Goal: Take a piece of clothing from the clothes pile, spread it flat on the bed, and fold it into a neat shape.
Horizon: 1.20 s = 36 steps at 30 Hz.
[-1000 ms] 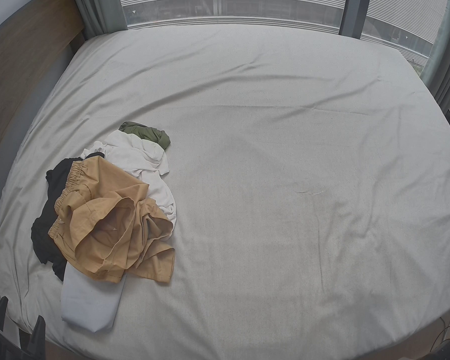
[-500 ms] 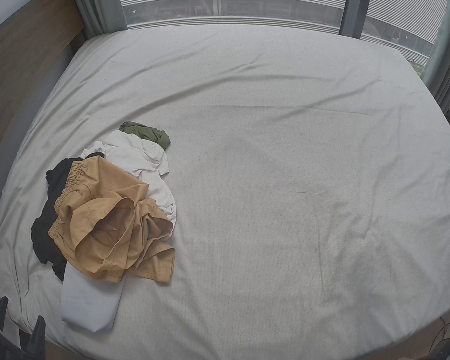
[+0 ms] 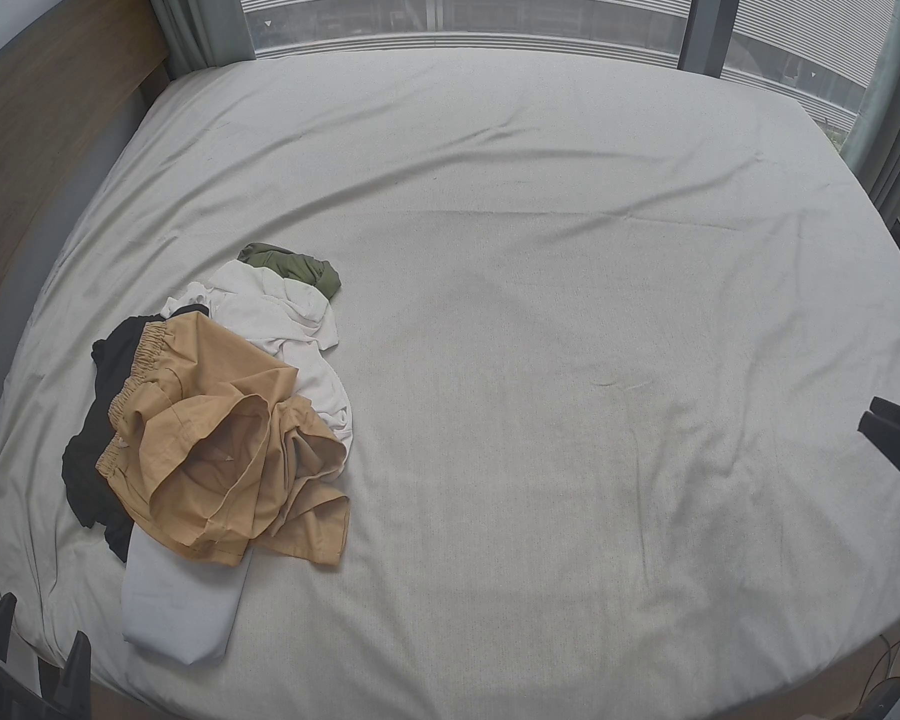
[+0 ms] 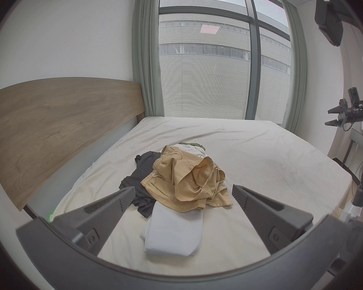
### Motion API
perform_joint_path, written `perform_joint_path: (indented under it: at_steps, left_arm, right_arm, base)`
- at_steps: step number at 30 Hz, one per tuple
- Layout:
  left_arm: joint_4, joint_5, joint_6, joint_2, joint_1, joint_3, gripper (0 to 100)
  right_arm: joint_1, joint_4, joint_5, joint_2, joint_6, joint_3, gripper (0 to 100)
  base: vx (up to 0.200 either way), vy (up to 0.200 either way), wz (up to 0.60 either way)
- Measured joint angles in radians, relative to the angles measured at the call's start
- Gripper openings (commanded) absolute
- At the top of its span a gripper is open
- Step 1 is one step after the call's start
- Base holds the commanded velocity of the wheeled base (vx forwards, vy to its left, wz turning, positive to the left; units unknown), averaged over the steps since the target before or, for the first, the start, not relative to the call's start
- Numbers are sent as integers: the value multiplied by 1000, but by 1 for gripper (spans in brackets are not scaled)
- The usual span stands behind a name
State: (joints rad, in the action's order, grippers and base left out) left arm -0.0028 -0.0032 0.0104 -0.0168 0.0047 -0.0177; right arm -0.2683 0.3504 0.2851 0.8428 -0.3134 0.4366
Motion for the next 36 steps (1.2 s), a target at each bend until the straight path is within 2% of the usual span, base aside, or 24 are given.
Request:
perform_joint_path:
  at_steps: [9, 17, 36]
  left_arm:
    - [0, 0, 0, 0, 0, 0, 100]
    - [0, 0, 0, 0, 0, 0, 100]
    - [0, 1, 1, 0, 0, 0, 100]
  right_arm:
    - [-46, 100, 7, 163, 0, 16, 100]
    - [-129, 181, 4, 320, -1, 28, 100]
    - [-362, 205, -34, 666, -6, 181, 100]
  base:
    - [0, 0, 0]
    - [0, 0, 0]
    - [0, 0, 0]
